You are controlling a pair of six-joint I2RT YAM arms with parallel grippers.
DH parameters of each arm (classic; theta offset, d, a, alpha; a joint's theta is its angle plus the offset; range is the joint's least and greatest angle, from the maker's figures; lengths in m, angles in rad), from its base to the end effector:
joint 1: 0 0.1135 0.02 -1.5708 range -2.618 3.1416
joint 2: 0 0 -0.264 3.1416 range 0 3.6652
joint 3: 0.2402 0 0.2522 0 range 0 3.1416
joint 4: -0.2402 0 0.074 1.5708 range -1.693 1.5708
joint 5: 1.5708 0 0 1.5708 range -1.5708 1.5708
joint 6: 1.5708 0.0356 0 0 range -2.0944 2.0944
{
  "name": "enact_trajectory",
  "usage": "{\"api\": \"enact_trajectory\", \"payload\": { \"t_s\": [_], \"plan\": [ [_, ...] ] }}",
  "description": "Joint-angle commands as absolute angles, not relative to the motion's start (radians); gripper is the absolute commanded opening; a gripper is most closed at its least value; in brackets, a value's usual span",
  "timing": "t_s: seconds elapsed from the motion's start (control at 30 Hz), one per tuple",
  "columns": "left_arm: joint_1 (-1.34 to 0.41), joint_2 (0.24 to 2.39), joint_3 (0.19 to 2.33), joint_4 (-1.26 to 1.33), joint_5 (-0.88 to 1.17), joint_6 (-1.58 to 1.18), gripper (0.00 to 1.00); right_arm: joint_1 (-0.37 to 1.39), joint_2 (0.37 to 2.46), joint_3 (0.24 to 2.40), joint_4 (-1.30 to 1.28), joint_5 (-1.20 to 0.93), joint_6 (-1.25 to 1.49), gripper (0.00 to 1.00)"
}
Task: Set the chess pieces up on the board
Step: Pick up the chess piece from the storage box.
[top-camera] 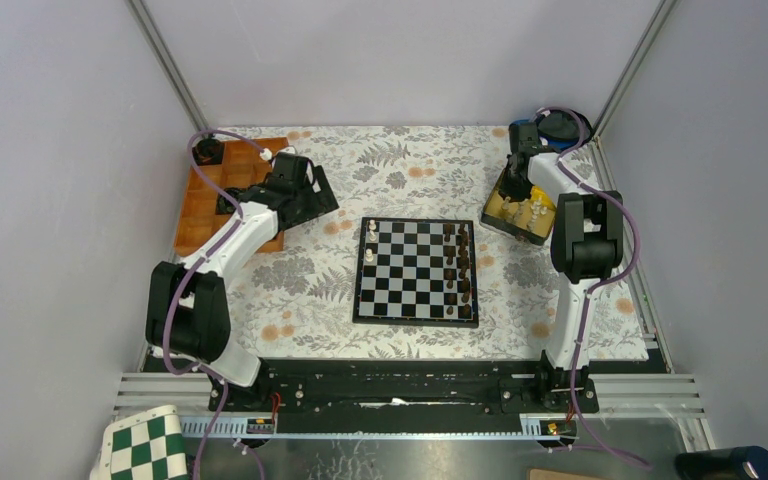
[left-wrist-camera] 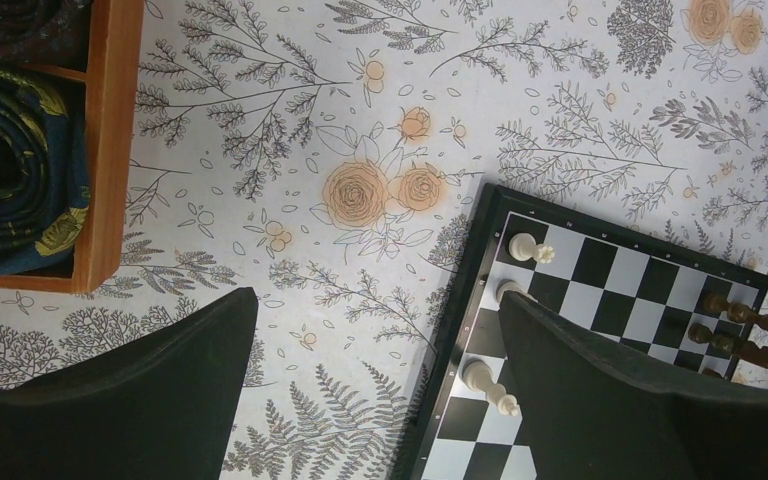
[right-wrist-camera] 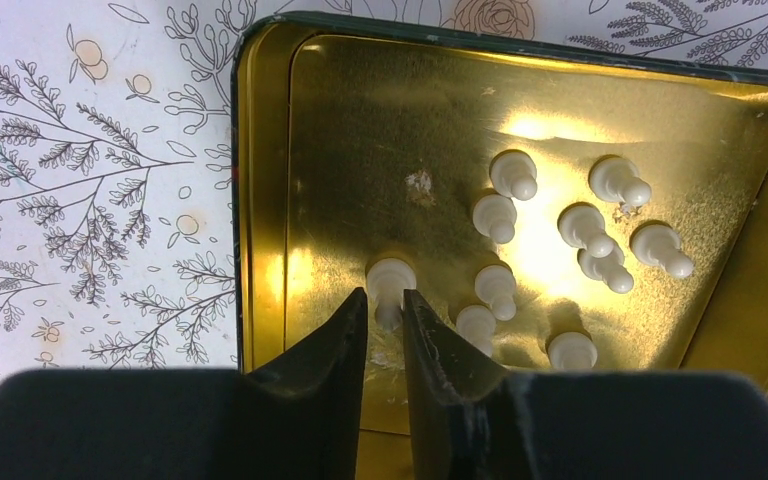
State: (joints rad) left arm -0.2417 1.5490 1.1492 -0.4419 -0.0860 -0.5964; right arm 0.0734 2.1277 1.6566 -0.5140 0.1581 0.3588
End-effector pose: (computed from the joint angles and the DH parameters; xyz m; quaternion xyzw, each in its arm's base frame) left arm 0.3271 -0.0775 0.2557 -0.1798 0.9161 -0.1083 0.3417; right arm 0.4645 0.0285 0.1889 0.1583 0.9415 -0.0121 0.2973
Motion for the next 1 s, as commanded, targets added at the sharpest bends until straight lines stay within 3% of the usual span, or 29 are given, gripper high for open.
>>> {"api": "enact_trajectory", "payload": {
  "t_s": [0.0,0.13,0.5,0.97],
  "plan": [
    [-0.247,1.562,1.155,-0.406,-0.081,-0.598,0.99,0.070,2.137,1.698,-0.522,0.144,0.353,0.25],
    [-0.247,1.564,1.153,-0.403,-0.078,-0.598,0.99,0.070,2.135,1.694,-0.522,0.143,0.351,0.22],
    [-0.247,1.555,1.154,-0.405,-0.078,-0.594,0.99,0.070,2.102,1.691,-0.526,0.156,0.349,0.00],
    [-0.247,1.456,1.102,-0.406,-0.069,-0.597,0.99,0.091,1.939,1.639,-0.542,0.192,0.341,0.00]
  ]
}}
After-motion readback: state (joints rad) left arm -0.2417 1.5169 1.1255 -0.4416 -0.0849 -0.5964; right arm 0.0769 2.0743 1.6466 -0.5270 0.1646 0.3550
